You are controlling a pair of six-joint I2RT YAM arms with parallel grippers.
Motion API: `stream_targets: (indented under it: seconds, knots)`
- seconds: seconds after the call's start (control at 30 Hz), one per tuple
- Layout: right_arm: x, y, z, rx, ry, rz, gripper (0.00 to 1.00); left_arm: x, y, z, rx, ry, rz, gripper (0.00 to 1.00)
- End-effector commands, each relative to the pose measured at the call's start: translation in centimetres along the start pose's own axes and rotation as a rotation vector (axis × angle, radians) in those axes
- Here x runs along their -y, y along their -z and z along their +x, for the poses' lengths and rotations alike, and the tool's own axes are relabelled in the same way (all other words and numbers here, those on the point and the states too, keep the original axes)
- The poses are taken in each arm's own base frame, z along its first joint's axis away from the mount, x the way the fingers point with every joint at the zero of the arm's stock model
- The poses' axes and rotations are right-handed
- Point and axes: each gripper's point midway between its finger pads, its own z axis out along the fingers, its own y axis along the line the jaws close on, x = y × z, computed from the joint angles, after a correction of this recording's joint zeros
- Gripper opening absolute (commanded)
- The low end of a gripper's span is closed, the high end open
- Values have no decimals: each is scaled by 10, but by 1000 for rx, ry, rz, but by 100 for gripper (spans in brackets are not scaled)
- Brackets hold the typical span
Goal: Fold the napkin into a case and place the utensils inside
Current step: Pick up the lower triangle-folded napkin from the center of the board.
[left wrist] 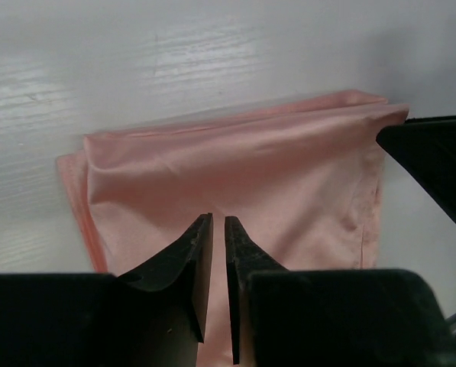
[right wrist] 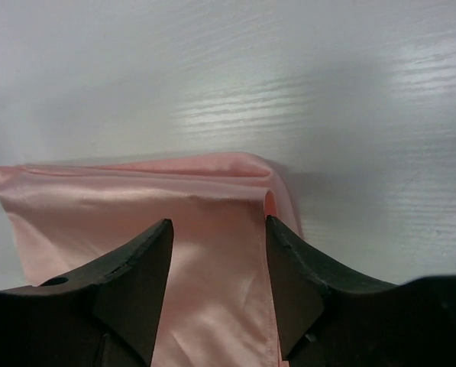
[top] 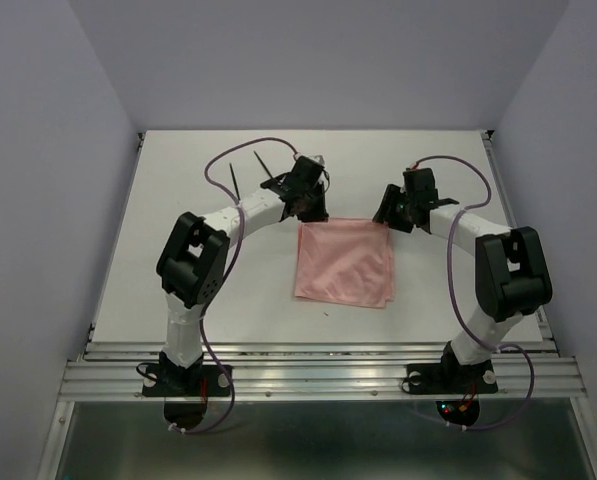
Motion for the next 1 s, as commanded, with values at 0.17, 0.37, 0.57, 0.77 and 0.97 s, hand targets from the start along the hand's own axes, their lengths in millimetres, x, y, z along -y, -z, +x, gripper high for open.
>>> stream_targets:
  seconds: [0.17, 0.37, 0.57, 0.77, 0.97]
  knots:
    - [19, -21, 12, -64, 49, 79, 60, 41, -19, -1, -45, 3, 108, 22]
    - [24, -30, 28, -106, 44, 78, 58, 53, -39, 1, -69, 15, 145, 19]
    - [22, -32, 30, -102, 29, 59, 31, 43, -66, 12, -123, 12, 105, 18]
    - [14, -18, 15, -43, 24, 37, 9, 25, -82, 36, -176, 16, 66, 15]
    - [-3, -3, 10, -2, 31, 5, 2, 14, -85, 49, -199, 20, 43, 15]
